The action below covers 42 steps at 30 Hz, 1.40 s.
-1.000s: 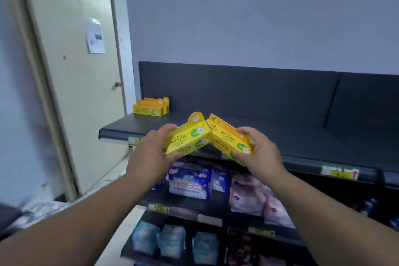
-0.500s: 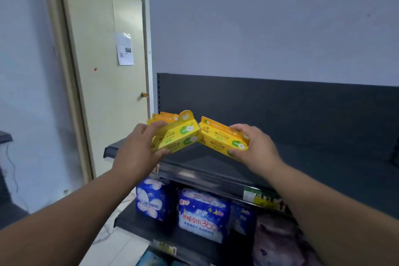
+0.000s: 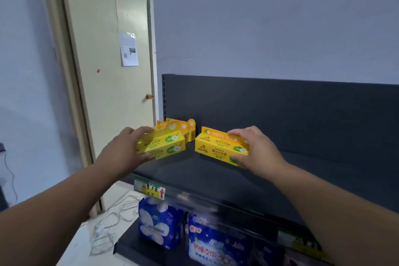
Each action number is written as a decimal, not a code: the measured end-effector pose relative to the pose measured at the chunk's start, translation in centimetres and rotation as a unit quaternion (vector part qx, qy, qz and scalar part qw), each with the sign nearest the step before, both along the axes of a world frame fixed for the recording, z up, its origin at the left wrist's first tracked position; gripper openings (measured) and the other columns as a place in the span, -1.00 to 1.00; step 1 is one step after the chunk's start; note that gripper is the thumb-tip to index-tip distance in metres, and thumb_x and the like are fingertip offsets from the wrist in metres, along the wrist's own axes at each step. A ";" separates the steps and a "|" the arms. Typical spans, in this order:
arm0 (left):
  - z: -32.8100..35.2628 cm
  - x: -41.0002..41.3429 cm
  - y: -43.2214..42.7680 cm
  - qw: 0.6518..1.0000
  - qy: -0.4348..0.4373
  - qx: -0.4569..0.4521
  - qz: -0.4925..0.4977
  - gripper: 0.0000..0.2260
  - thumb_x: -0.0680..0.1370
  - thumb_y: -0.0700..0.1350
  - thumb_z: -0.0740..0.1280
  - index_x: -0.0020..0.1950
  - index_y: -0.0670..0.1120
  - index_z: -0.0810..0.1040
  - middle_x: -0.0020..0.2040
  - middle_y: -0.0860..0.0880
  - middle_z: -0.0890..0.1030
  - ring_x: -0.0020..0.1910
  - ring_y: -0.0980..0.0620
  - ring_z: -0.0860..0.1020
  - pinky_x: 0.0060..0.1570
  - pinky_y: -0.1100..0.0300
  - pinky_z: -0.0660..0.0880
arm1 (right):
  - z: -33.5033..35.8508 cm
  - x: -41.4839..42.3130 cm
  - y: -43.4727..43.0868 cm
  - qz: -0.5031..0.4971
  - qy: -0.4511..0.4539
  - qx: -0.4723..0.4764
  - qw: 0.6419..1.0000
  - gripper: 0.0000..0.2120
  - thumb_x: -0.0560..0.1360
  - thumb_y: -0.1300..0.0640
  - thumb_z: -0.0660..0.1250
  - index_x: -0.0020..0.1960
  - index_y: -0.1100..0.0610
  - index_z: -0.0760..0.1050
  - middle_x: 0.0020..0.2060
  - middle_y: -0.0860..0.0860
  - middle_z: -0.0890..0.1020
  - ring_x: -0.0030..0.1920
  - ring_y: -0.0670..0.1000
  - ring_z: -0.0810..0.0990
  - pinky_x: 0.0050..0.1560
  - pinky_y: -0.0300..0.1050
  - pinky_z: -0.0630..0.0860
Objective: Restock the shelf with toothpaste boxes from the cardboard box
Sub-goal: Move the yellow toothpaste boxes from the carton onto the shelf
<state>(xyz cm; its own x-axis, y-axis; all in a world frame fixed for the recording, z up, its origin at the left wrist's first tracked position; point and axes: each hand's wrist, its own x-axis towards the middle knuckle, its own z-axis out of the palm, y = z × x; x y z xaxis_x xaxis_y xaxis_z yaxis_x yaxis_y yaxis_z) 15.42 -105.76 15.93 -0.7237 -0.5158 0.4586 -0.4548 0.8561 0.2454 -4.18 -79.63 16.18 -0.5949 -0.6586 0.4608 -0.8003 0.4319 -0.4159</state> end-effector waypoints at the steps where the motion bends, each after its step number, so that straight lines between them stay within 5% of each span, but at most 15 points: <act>1: 0.0 -0.4 -1.2 1.000 -0.017 -0.003 -0.006 -0.40 0.41 0.08 0.48 0.39 0.21 0.30 0.15 -0.01 0.45 0.00 0.02 0.46 -0.16 0.17 0.36 | 0.0 -0.3 -0.6 -0.006 -0.001 0.005 1.000 -0.42 0.40 0.07 0.50 0.34 -0.22 0.39 0.12 -0.17 0.38 0.09 -0.11 0.43 0.02 -0.19 0.42; 7: -0.3 -2.6 -8.8 0.994 -0.087 0.017 -0.060 -0.38 0.38 0.10 0.50 0.36 0.24 0.31 0.09 0.03 0.42 0.04 -0.01 0.47 0.01 0.11 0.43 | 1.1 -1.6 -4.7 -0.020 -0.017 0.056 0.998 -0.35 0.34 0.08 0.55 0.34 -0.24 0.38 0.09 -0.15 0.42 0.11 -0.08 0.45 0.02 -0.18 0.41; 13: -0.6 -5.0 -15.0 0.983 -0.131 0.051 -0.119 -0.40 0.40 0.01 0.51 0.36 0.22 0.34 0.03 0.05 0.38 -0.02 0.05 0.41 -0.07 0.18 0.30 | 1.3 -1.3 -7.9 0.013 -0.074 0.112 0.991 -0.29 0.31 0.12 0.58 0.32 -0.28 0.36 0.09 -0.16 0.49 0.03 -0.12 0.52 0.05 -0.19 0.53; 18: -1.4 -7.6 -17.1 0.968 -0.117 0.089 -0.202 -0.39 0.41 -0.06 0.51 0.38 0.20 0.35 0.08 0.07 0.35 0.06 0.06 0.38 0.00 0.23 0.27 | 0.3 0.1 -11.0 0.036 -0.135 0.113 0.984 -0.30 0.34 0.20 0.57 0.29 -0.29 0.36 -0.01 -0.03 0.55 -0.14 -0.06 0.57 -0.10 -0.11 0.60; 22: -1.9 -9.7 -18.4 0.950 -0.090 0.128 -0.269 -0.37 0.38 -0.11 0.54 0.33 0.25 0.35 0.20 0.06 0.33 0.20 0.04 0.36 0.24 0.16 0.32 | -0.6 0.6 -13.5 0.027 -0.152 0.095 0.983 -0.29 0.34 0.24 0.56 0.35 -0.17 0.38 -0.04 -0.06 0.56 -0.16 -0.13 0.56 -0.09 -0.16 0.59; 25: -2.0 -10.7 -19.1 0.949 -0.056 0.142 -0.275 -0.35 0.37 -0.12 0.55 0.34 0.25 0.35 0.27 0.06 0.30 0.20 0.09 0.32 0.23 0.20 0.30 | -1.0 0.6 -14.7 0.009 -0.166 0.080 0.983 -0.27 0.32 0.23 0.58 0.36 -0.16 0.37 -0.06 -0.11 0.56 -0.16 -0.15 0.57 -0.12 -0.21 0.59; 30: -2.1 -10.7 -20.0 0.927 0.019 0.281 -0.249 -0.37 0.41 0.02 0.50 0.42 0.13 0.33 0.32 -0.02 0.39 0.14 0.03 0.47 -0.02 0.23 0.43 | -1.2 0.3 -16.0 -0.057 -0.138 0.081 0.985 -0.20 0.22 0.03 0.64 0.35 -0.19 0.35 0.11 -0.14 0.50 0.03 -0.12 0.55 0.04 -0.16 0.58; 33: -2.0 -10.4 -20.1 0.904 0.023 0.351 -0.244 -0.48 0.50 0.13 0.34 0.43 0.10 0.31 0.29 -0.03 0.43 0.12 0.02 0.52 0.14 0.07 0.49 | -1.5 0.6 -17.5 -0.069 -0.147 0.072 0.984 -0.19 0.20 -0.02 0.64 0.35 -0.19 0.34 0.13 -0.12 0.50 0.08 -0.08 0.55 0.09 -0.05 0.59; 38: -2.0 -10.1 -19.6 0.893 0.010 0.371 -0.254 -0.34 0.37 0.33 0.23 0.42 0.11 0.31 0.28 0.01 0.43 0.18 -0.01 0.49 0.17 -0.02 0.52 | -2.3 1.3 -20.7 -0.094 -0.128 0.057 0.986 -0.02 0.16 -0.14 0.63 0.45 -0.14 0.20 0.21 -0.10 0.42 0.19 -0.05 0.48 0.21 0.01 0.53; 42: -2.3 -10.1 -19.4 0.908 0.004 0.338 -0.246 -0.38 0.43 0.30 0.21 0.45 0.11 0.28 0.35 0.00 0.41 0.19 0.05 0.41 0.17 0.04 0.45 | -2.6 1.7 -21.4 -0.089 -0.160 0.037 0.982 0.10 0.12 -0.17 0.64 0.50 -0.12 0.12 0.24 -0.09 0.42 0.16 -0.07 0.52 0.16 -0.05 0.55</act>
